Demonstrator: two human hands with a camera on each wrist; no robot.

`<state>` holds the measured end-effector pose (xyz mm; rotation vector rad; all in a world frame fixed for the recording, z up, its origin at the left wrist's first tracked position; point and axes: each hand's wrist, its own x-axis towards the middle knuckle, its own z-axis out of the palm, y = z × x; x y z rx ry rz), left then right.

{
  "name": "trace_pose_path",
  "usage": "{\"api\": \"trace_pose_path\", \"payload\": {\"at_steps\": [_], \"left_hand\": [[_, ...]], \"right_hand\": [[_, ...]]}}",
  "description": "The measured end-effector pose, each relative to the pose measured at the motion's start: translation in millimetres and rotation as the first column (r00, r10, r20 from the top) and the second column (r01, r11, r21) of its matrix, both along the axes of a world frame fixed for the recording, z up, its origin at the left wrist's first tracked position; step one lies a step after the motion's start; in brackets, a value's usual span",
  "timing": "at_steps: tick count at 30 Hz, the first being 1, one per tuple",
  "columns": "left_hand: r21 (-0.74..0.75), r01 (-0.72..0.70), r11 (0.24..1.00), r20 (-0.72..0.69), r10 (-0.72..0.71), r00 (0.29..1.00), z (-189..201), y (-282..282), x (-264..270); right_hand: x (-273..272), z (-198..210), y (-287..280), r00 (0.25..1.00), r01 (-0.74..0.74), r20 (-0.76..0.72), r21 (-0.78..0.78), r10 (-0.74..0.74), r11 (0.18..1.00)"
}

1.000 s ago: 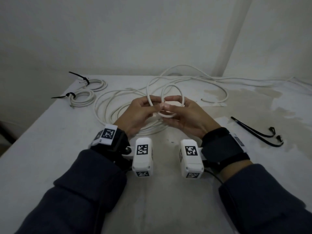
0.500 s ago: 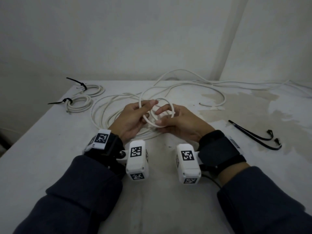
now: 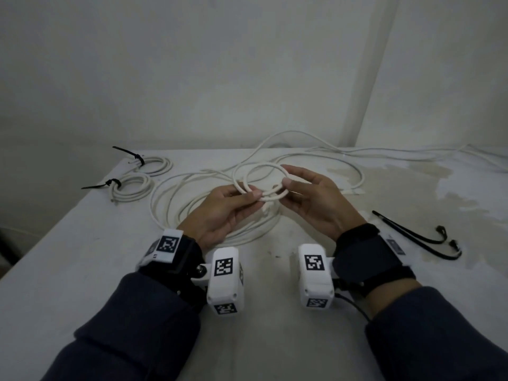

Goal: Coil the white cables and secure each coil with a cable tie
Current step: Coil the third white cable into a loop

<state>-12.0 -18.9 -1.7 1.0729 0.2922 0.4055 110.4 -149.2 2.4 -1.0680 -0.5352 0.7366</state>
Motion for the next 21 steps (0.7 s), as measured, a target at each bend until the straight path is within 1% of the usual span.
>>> {"api": "trace_pose_path", "payload": {"at_steps": [2, 5, 8, 10, 12, 14, 16, 19, 21], "left_hand": [[-0.054, -0.03, 0.998, 0.042, 0.032, 0.999, 0.9, 0.1, 0.1], [-0.067, -0.024, 0.997, 0.061, 0.028, 0.998, 2.3, -1.8, -1.6], [-0.07, 0.042, 0.997, 0.042, -0.039, 0.998, 3.2, -4.2, -1.8], [-0.113, 0.047, 0.992, 0.017, -0.046, 0.999, 2.1, -2.8, 0.4], [-0.205, -0.052, 0.977, 0.003, 0.053, 0.999, 1.0, 1.2, 3.2], [-0.222, -0.165, 0.961, 0.006, 0.17, 0.985, 0.3, 5.5, 5.0], [-0.166, -0.194, 0.967, 0.006, 0.198, 0.98, 1.2, 5.8, 4.1], [-0.016, -0.143, 0.99, -0.001, 0.143, 0.99, 5.4, -1.3, 1.7], [0.081, -0.111, 0.991, -0.005, 0.112, 0.994, 10.2, -6.3, 1.3]], "right_hand": [[-6.6, 0.8, 4.9, 0.997, -0.02, -0.071, 0.036, 0.022, 0.999], [-15.0, 2.2, 9.5, 0.99, -0.079, -0.115, -0.01, 0.078, 0.997], [-17.3, 2.8, 12.2, 0.985, -0.054, -0.162, 0.018, 0.057, 0.998], [-18.2, 2.9, 13.1, 0.977, -0.031, -0.209, 0.059, 0.043, 0.998], [-19.7, 3.0, 14.0, 0.971, -0.035, -0.235, 0.073, 0.051, 0.997], [-20.9, 3.1, 15.3, 0.968, -0.059, -0.239, 0.07, 0.074, 0.996], [-20.1, 3.1, 16.6, 0.971, -0.058, -0.227, 0.062, 0.071, 0.996], [-17.2, 1.3, 17.6, 0.988, -0.015, -0.156, 0.026, 0.019, 1.0], [-16.0, 0.8, 18.2, 0.995, 0.032, -0.09, -0.006, -0.033, 0.999]]}}
